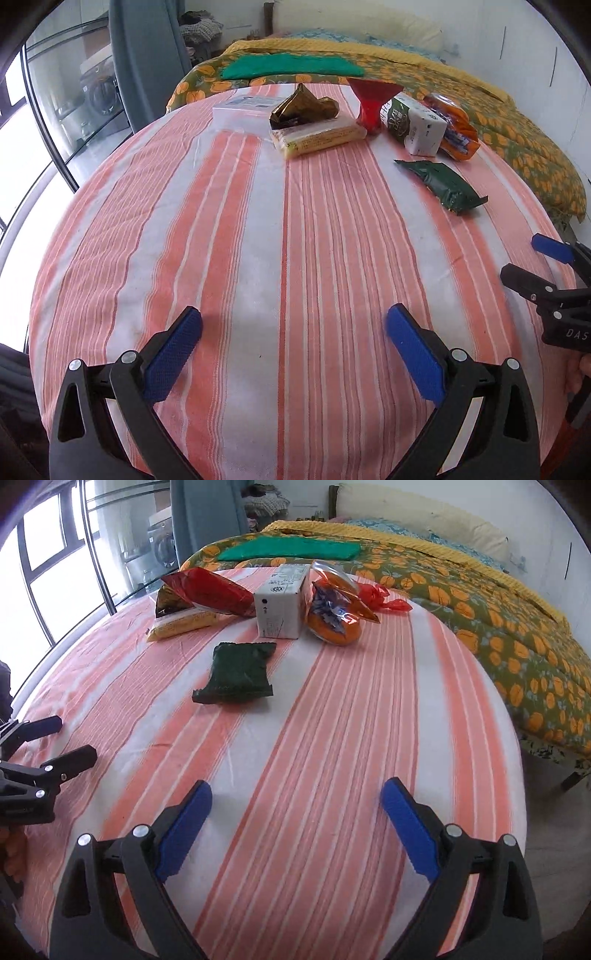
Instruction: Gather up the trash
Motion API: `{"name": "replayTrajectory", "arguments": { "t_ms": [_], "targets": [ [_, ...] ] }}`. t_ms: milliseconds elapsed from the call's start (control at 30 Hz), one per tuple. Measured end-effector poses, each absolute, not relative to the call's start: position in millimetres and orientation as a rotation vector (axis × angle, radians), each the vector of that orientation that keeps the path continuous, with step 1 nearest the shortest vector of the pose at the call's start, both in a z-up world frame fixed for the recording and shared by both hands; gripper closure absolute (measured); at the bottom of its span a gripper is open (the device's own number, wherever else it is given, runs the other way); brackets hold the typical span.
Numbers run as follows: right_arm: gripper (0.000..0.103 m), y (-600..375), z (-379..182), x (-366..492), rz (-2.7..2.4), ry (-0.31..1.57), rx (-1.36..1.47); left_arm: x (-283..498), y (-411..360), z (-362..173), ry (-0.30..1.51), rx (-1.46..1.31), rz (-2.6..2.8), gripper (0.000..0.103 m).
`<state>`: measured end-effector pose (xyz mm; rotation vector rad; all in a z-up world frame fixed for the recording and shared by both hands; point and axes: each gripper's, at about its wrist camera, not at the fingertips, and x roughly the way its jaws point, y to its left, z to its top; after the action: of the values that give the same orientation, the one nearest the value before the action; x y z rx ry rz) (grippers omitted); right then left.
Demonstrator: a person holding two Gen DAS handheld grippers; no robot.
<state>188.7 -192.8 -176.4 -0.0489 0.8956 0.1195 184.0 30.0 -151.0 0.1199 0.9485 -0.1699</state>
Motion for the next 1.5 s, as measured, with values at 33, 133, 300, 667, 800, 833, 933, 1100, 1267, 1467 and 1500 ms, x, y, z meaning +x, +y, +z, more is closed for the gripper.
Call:
{"name": "replayTrajectory", "arguments": {
  "t_ms": [33,133,300,667,800,833,933,1100,1267,1467,1500],
  "targets": [
    [0.011,-191.7,-176.6,189.1,0.113,0.896,-0.058,184.2,30.0,-151.2,0.949,0.118,-0.171,0.004],
    [0.009,-190.3,-176.9,189.0,0.101,0.898,-0.064,184.3,28.3,-151.8,0.949,0.113,-0.172,0.004],
    [0.009,-192.4,-177.1,189.4,0.105,0.902,-0.053,185.6,28.6,-152.1,0.950,0.110,-0.172,0.004],
    [0.008,-192.4,-177.1,188.9,0.104,0.902,-0.054,185.8,29.2,-151.7,0.950,0.107,-0.175,0.004],
    [0.008,-192.3,-177.0,189.1,0.104,0.902,-0.054,185.7,29.2,-151.6,0.950,0.107,-0.175,0.004],
    [0.008,-192.3,-177.0,189.1,0.104,0.902,-0.054,186.2,29.1,-151.7,0.949,0.106,-0.175,0.004],
    [0.008,-192.2,-177.0,189.1,0.104,0.902,-0.054,186.1,28.8,-151.7,0.949,0.107,-0.175,0.004],
    [0.008,-192.2,-176.9,188.5,0.103,0.901,-0.053,185.6,29.4,-151.5,0.949,0.108,-0.175,0.004],
    [0.007,-196.5,-176.6,188.5,0.125,0.897,-0.024,186.1,29.6,-151.7,0.949,0.106,-0.174,0.004],
    [0.007,-221.7,-156.3,211.3,0.247,0.899,0.194,186.1,28.9,-151.7,0.948,0.104,-0.174,0.004],
    [0.007,-218.1,-152.4,217.7,0.258,0.901,0.186,185.7,29.3,-151.7,0.948,0.104,-0.175,0.004]
  ]
}}
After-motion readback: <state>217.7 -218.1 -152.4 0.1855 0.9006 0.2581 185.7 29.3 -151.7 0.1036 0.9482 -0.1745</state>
